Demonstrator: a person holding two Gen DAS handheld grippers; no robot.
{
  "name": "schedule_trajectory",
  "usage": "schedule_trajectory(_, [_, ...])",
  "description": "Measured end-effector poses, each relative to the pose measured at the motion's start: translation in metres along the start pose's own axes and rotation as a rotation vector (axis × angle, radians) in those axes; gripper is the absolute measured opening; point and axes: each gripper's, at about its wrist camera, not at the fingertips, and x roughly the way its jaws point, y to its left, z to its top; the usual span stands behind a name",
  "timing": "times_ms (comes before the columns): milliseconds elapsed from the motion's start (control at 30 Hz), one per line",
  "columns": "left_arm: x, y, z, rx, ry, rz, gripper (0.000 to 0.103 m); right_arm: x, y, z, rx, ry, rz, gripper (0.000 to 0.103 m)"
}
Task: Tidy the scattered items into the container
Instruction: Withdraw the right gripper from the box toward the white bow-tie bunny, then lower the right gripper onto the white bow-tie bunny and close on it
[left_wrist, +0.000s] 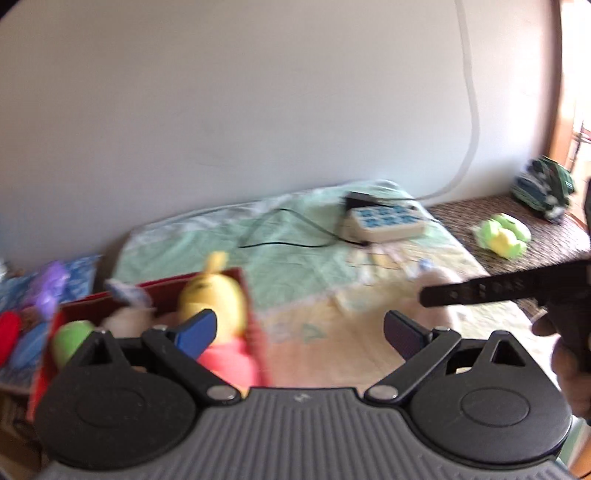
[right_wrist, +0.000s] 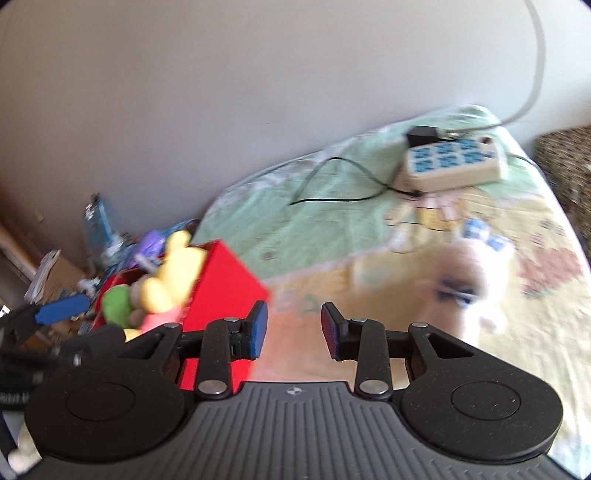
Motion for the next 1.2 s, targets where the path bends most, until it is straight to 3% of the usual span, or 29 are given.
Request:
schedule_trajectory(200, [0.041, -0.056, 0.004, 0.053, 0.031, -0.147, 0.097, -0.01, -0.052, 0.004, 0.09, -0.02, -0.091, 0.039])
schedule_trajectory(367, [0.075, -0.103, -0.001, 0.162, 0.024, -0.201, 0.097, -0.002, -0.096, 0.008, 0.163, -0.002, -0.135, 0.042])
schedule_trajectory(467, [0.105, -0.122, -0.005, 0.189, 0.06, -0.228, 0.097, 0.011, -0.119, 0.009, 0.181, 0.034, -0.144, 0.043])
schedule_trajectory(800, [0.174, -0.157, -0.008, 0.217, 0.129, -0.249, 0.097, 0.04, -0.174, 0.026, 0.228, 0.154, -0.03, 0.048])
schedule_trajectory(1100, [0.206, -0.171, -0.01, 0.232, 0.19, -0.253, 0.096, 0.063, -0.182, 0.032, 0.23, 0.209, 0.084, 0.049])
schedule_trajectory(1200, [0.214, -0.17, -0.01, 0.243, 0.213, -0.25, 0.089, 0.075, -0.18, 0.037, 0.211, 0.221, 0.081, 0.049])
